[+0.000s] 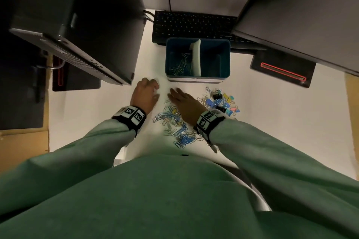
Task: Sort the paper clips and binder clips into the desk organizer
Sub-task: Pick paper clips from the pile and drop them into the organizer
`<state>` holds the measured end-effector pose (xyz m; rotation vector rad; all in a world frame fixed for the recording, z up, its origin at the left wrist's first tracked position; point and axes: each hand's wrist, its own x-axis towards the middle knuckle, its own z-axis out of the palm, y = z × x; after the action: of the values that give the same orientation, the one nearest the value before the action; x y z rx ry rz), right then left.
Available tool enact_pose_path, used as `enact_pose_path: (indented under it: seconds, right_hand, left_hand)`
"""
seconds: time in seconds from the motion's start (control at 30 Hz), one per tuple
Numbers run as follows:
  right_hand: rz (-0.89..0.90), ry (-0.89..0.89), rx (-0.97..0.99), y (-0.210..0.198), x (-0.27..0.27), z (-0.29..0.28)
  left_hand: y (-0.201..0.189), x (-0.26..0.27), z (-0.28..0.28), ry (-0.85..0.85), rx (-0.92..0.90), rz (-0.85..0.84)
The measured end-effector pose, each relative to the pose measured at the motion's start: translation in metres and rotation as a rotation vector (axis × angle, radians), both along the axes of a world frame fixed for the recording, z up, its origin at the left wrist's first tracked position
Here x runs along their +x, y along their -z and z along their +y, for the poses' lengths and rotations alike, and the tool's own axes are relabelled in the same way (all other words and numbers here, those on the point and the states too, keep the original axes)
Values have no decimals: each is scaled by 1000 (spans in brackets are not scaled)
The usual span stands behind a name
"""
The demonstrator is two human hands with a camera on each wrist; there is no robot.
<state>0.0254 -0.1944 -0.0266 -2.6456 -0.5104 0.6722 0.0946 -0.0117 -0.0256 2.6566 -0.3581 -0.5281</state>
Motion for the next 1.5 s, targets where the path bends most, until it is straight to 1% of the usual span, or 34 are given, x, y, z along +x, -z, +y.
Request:
enact_pose_path:
  seconds: [0.07,0.13,0.2,0.27,0.33,0.4,0.5,0.6,0.67,0.73,0.77,0.83,0.93,1.0,1.1,1.17,1.27,1.33,1.37,1.43,1.5]
  right_hand:
    - [1,-75,-55,5,-2,-8]
    - [23,-100,-60,5,-8,-22]
    - [24,-64,17,6,-16,-34]
    - [-38,45,58,7,-20,-42]
    - [-66,217,46,3,-19,-43]
    - [-13,302,21,-3,-14,-39]
    - [35,235,-30,-5,-8,-26]
    - [27,229,-30,0,-5,-12]
    - [18,254,-5,3,-3,-8]
    - [20,250,13,3,-1,-5]
    - [17,240,15,4,-1,-5]
    - [-7,240,10,5,0,-6]
    - [-29,258,-15,5,0,-7]
    - [-24,241,-54,6,-2,-4]
    - [5,265,-43,9,-2,-1]
    - [60,347,22,9,0,-6]
    - [129,582,189,1,2,-25]
    - [125,723,327,-12,2,-39]
    - [120,767,404,-22,3,-44]
    - [111,811,579,-47,12,-50]
    - [23,856,718,-70,33,-52]
  left_hand:
    - [-3,-16,-2,97,-43,37]
    - [-3,-36,-7,189,-93,107]
    - [0,-50,-17,259,-92,143]
    - [5,-55,-26,296,-41,151]
    - [6,-55,-31,302,-2,155]
    - [6,-55,-30,307,7,163]
    - [2,-54,-22,278,-33,158]
    - [-4,-41,-9,102,-84,123]
    - [-5,-26,2,-24,-60,71]
    - [-1,-16,9,-84,-30,40]
    - [0,-14,10,-77,-26,24]
    - [2,-18,5,15,-23,24]
    - [5,-33,-8,179,8,130]
    - [10,-40,-14,200,-3,162]
    - [13,-43,-22,200,-25,118]
    - [12,-43,-27,212,-19,105]
    - [13,-42,-28,212,-6,124]
    - [14,-41,-28,216,-13,144]
    - [14,-41,-27,219,-17,153]
    - [12,-40,-27,237,-1,154]
    - [9,-40,-28,275,32,145]
